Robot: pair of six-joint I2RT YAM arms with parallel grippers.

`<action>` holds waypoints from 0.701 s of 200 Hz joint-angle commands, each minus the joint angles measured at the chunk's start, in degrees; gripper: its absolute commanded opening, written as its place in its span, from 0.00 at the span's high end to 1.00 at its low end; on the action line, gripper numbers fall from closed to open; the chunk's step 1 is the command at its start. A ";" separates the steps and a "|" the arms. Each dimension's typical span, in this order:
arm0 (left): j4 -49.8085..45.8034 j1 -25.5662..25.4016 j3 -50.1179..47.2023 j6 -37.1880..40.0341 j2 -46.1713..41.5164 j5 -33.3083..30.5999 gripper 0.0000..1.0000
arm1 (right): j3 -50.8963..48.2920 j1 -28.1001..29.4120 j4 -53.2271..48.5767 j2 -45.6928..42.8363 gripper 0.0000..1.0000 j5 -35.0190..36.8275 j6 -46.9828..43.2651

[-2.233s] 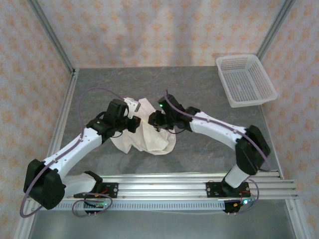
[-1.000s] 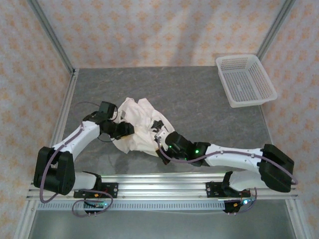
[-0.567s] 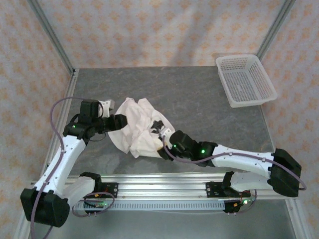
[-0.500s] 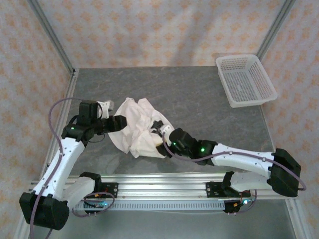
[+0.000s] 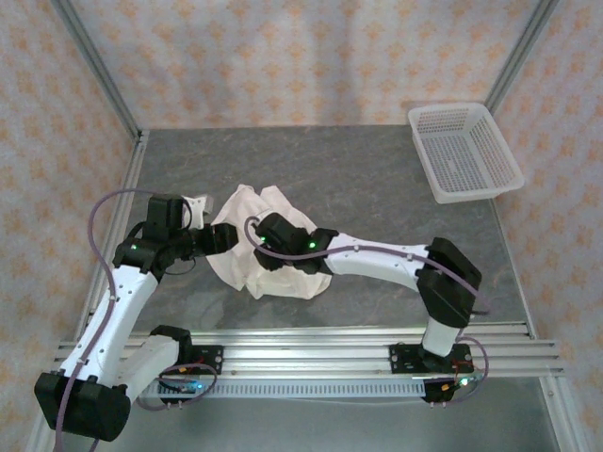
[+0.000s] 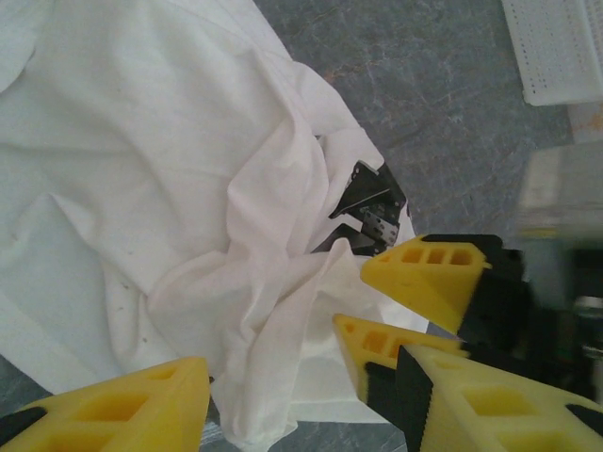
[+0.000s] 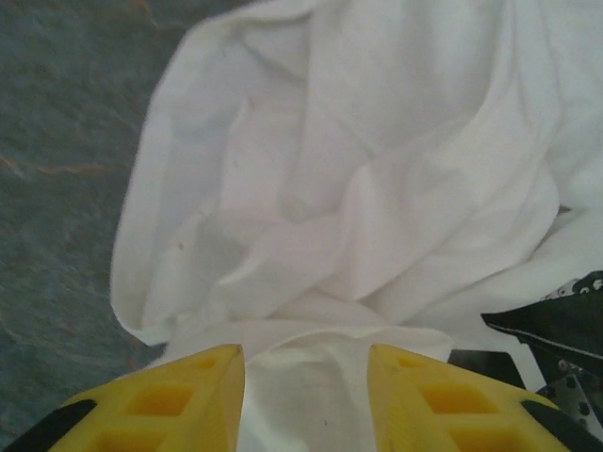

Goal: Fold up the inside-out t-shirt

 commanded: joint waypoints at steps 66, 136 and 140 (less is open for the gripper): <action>-0.68 0.05 -1.38 1.17 -0.56 -0.52 0.44 | 8.82 0.06 -14.77 7.08 0.54 -2.83 -0.89; -0.66 0.02 -1.18 1.35 -0.57 -0.68 0.43 | 12.27 0.07 -17.48 9.09 0.91 0.99 -1.42; -0.60 0.03 -1.19 1.35 -0.57 -0.72 0.43 | 11.91 0.01 -17.31 8.64 0.95 1.14 -1.42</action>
